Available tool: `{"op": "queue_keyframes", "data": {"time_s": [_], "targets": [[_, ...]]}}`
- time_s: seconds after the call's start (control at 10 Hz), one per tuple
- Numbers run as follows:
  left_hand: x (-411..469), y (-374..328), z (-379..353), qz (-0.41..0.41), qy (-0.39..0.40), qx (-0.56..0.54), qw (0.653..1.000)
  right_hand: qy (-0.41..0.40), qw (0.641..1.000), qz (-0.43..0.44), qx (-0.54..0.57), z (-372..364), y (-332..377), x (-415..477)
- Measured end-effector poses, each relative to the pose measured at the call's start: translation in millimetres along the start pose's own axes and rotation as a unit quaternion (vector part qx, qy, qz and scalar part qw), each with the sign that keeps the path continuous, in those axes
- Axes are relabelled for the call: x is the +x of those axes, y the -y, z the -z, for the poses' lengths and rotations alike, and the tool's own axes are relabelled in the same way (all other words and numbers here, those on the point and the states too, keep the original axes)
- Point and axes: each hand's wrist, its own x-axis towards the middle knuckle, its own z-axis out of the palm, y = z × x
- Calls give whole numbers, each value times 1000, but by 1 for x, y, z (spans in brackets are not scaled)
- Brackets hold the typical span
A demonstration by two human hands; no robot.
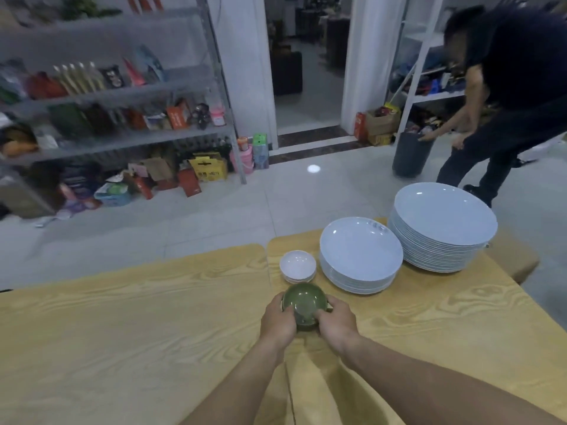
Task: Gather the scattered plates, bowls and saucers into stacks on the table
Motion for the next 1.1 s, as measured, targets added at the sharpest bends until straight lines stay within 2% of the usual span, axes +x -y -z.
{"op": "queue_keyframes", "data": {"time_s": [0.2, 0.4, 0.5, 0.7, 1.0, 1.1], "targets": [[43, -11, 80, -23, -36, 15, 999, 31, 999, 14, -3, -77, 49, 23], [128, 22, 131, -5, -22, 6, 1000, 35, 999, 9, -16, -144, 71, 65], [163, 45, 135, -5, -6, 2, 1000, 28, 1000, -7, -11, -159, 65, 83], [165, 40, 141, -10, 28, 15, 999, 3, 999, -21, -32, -171, 63, 96], [159, 28, 152, -25, 45, 33, 998, 0, 999, 10, -46, -171, 70, 92], [151, 15, 165, -28, -3, 102, 994, -157, 986, 47, 31, -157, 86, 64]]}}
